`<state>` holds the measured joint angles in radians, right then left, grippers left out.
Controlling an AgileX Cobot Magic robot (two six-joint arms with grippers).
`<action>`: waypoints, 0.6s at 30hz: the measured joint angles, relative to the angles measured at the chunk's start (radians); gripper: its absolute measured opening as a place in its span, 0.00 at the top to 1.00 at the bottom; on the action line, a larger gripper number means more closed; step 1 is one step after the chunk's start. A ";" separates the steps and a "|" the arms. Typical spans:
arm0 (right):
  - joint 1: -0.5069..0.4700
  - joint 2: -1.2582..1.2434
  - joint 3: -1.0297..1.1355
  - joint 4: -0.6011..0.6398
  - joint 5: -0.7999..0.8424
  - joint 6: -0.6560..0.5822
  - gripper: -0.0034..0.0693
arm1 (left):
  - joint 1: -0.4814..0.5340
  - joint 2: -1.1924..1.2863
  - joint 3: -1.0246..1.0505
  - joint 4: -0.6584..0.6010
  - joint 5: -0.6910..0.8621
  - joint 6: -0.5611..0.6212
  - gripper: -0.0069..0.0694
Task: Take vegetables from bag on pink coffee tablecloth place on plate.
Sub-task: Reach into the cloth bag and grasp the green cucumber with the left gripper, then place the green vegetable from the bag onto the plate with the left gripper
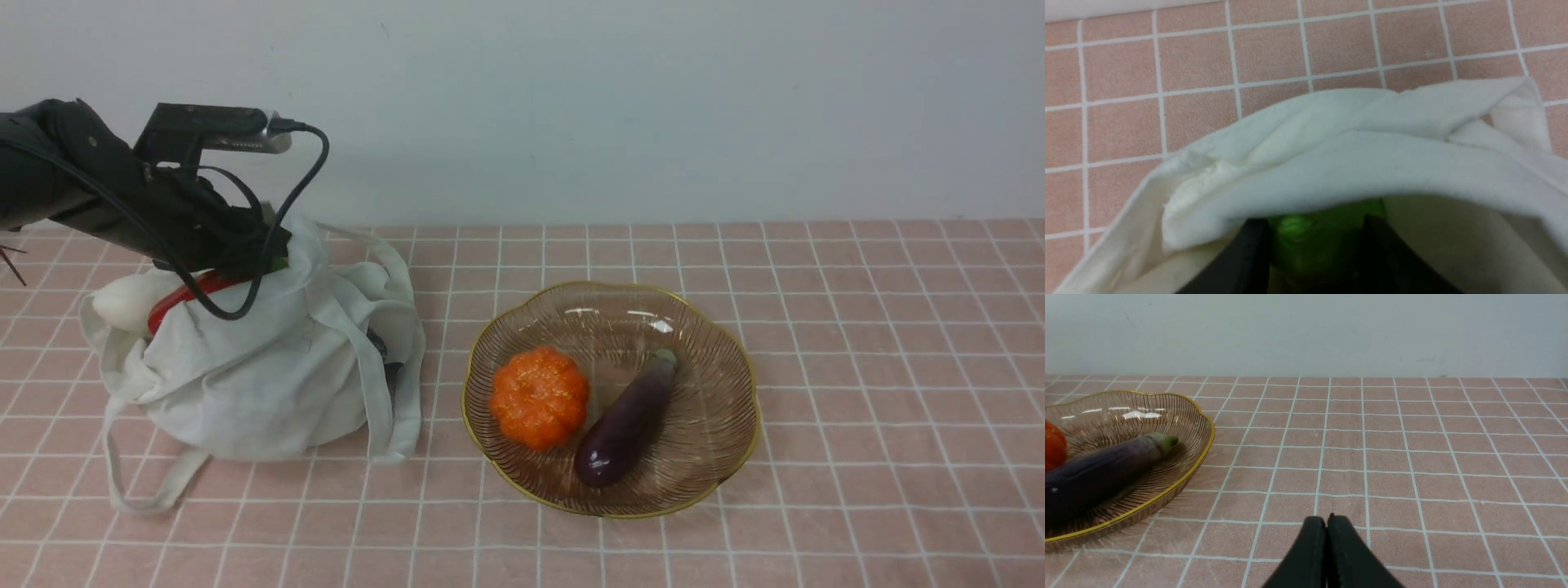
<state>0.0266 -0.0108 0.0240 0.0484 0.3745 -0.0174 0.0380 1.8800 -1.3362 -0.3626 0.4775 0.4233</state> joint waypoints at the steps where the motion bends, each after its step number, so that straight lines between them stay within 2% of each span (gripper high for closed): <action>1: 0.000 0.000 0.000 0.000 0.000 0.000 0.97 | 0.000 0.000 -0.001 -0.003 0.005 0.000 0.58; 18: 0.000 0.000 0.000 0.000 0.000 0.000 0.97 | 0.000 -0.173 -0.021 0.038 0.288 -0.041 0.58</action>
<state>0.0266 -0.0108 0.0240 0.0484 0.3745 -0.0174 0.0380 1.7073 -1.3570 -0.3246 0.7655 0.3826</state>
